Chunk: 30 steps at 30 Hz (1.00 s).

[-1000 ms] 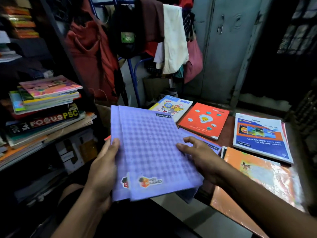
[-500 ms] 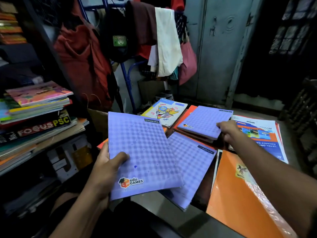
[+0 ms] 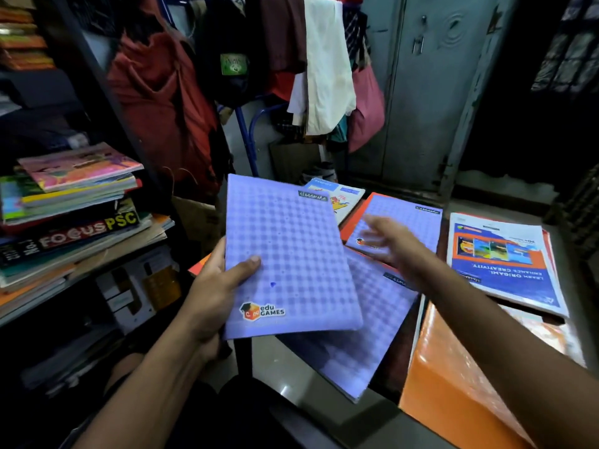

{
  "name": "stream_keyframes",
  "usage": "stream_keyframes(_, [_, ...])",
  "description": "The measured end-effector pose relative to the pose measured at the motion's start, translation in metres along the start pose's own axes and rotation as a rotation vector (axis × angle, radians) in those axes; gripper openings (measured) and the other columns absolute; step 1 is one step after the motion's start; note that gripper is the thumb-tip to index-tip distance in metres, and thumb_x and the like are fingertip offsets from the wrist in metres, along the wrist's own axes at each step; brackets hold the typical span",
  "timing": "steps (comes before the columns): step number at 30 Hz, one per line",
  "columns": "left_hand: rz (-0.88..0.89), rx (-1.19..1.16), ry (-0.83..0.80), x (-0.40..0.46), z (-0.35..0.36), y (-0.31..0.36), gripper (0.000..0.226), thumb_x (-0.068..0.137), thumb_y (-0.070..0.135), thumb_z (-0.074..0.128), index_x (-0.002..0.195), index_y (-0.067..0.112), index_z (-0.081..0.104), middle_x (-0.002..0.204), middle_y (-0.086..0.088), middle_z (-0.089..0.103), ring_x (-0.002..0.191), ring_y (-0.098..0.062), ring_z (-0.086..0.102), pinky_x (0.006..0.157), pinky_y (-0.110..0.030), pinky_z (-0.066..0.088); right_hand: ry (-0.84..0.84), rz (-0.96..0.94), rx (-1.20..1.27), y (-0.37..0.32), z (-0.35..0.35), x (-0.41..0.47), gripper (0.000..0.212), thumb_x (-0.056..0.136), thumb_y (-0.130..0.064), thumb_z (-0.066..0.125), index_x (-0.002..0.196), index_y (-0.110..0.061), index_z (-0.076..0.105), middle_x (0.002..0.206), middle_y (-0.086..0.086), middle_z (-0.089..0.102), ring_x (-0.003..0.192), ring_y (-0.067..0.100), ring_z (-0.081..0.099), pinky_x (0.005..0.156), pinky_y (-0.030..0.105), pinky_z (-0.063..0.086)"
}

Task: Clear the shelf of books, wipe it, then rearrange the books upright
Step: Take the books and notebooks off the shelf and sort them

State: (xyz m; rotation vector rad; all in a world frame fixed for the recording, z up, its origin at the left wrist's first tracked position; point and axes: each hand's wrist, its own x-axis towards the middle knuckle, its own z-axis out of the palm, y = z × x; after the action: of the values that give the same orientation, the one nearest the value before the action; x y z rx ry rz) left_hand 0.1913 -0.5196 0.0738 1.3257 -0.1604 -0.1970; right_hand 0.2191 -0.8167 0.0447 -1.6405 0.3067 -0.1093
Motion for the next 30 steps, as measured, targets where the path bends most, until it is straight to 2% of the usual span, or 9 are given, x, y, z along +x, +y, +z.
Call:
stream_keyframes(1, [0.002, 0.005, -0.009, 0.003, 0.0, 0.002, 0.035, 0.098, 0.007, 0.057, 0.128, 0.024, 0.058, 0.115, -0.005, 0.075, 0.097, -0.032, 0.074, 0.075, -0.045, 0.062, -0.249, 0.054, 0.071, -0.007, 0.018, -0.019, 0.049, 0.087, -0.05, 0.068, 0.124, -0.019, 0.064, 0.125, 0.009, 0.069, 0.107, 0.024, 0.068, 0.095, 0.042, 0.053])
stream_keyframes(3, [0.011, 0.054, -0.009, 0.011, -0.003, 0.002, 0.033, 0.098, 0.008, 0.058, 0.128, 0.022, 0.057, 0.118, -0.005, 0.073, 0.099, -0.031, 0.073, 0.081, -0.047, 0.06, -0.457, 0.049, 0.094, -0.01, 0.041, -0.036, 0.038, 0.093, -0.032, 0.068, 0.127, -0.016, 0.064, 0.123, 0.007, 0.072, 0.11, 0.027, 0.07, 0.095, 0.045, 0.055])
stream_keyframes(9, [-0.008, 0.219, 0.18, 0.025, -0.049, -0.001, 0.059, 0.097, 0.022, 0.065, 0.148, 0.028, 0.037, 0.124, -0.005, 0.066, 0.105, -0.021, 0.07, 0.075, -0.041, 0.062, 0.053, -0.173, 0.205, -0.016, 0.058, 0.04, 0.021, 0.099, 0.0, 0.058, 0.119, -0.006, 0.057, 0.103, 0.009, 0.072, 0.073, 0.011, 0.071, 0.064, 0.027, 0.06])
stream_keyframes(14, [0.043, 0.377, 0.265, 0.017, -0.094, -0.008, 0.049, 0.096, 0.029, 0.066, 0.14, 0.031, 0.044, 0.119, 0.001, 0.068, 0.106, -0.02, 0.069, 0.081, -0.043, 0.058, 0.297, -0.058, 0.172, -0.001, 0.046, 0.168, 0.021, 0.098, -0.011, 0.062, 0.117, -0.002, 0.058, 0.114, 0.016, 0.069, 0.093, 0.029, 0.068, 0.084, 0.045, 0.059])
stream_keyframes(17, [0.033, 0.396, 0.277, 0.012, -0.108, -0.009, 0.047, 0.097, 0.025, 0.064, 0.139, 0.03, 0.044, 0.118, 0.003, 0.067, 0.105, -0.019, 0.068, 0.084, -0.043, 0.057, 0.298, 0.036, -0.046, 0.003, 0.055, 0.189, 0.027, 0.098, -0.028, 0.063, 0.103, -0.002, 0.059, 0.093, 0.009, 0.061, 0.081, 0.024, 0.057, 0.07, 0.032, 0.047])
stream_keyframes(21, [-0.007, 0.429, 0.261, 0.004, -0.124, -0.011, 0.043, 0.097, 0.023, 0.065, 0.135, 0.03, 0.046, 0.121, -0.001, 0.065, 0.109, -0.022, 0.066, 0.087, -0.046, 0.055, 0.304, 0.059, -0.282, 0.001, 0.076, 0.168, 0.051, 0.095, -0.023, 0.065, 0.134, 0.005, 0.048, 0.118, 0.011, 0.056, 0.109, 0.031, 0.058, 0.08, 0.035, 0.044])
stream_keyframes(24, [0.001, 0.462, 0.275, -0.005, -0.134, -0.009, 0.038, 0.097, 0.022, 0.065, 0.13, 0.03, 0.049, 0.121, -0.003, 0.065, 0.106, -0.022, 0.067, 0.084, -0.042, 0.054, 0.384, 0.006, -0.499, -0.003, 0.095, 0.131, 0.053, 0.091, -0.026, 0.064, 0.14, -0.009, 0.049, 0.141, 0.019, 0.048, 0.131, 0.038, 0.046, 0.1, 0.039, 0.043])
stream_keyframes(26, [0.036, 0.515, 0.306, -0.016, -0.147, -0.003, 0.034, 0.097, 0.019, 0.065, 0.128, 0.025, 0.053, 0.118, -0.003, 0.066, 0.103, -0.021, 0.067, 0.079, -0.035, 0.052, 0.281, -0.223, -0.515, -0.007, 0.128, 0.105, 0.045, 0.09, -0.023, 0.065, 0.133, -0.013, 0.056, 0.135, 0.019, 0.051, 0.127, 0.036, 0.05, 0.107, 0.044, 0.042])
stream_keyframes(30, [0.11, 0.662, 0.442, -0.047, -0.195, 0.01, 0.025, 0.093, 0.025, 0.071, 0.116, 0.03, 0.062, 0.105, 0.008, 0.072, 0.089, -0.011, 0.068, 0.079, -0.032, 0.053, -0.18, -0.617, -0.581, -0.028, 0.233, 0.024, 0.024, 0.089, -0.015, 0.071, 0.112, -0.011, 0.069, 0.106, 0.008, 0.068, 0.098, 0.02, 0.063, 0.088, 0.03, 0.047])
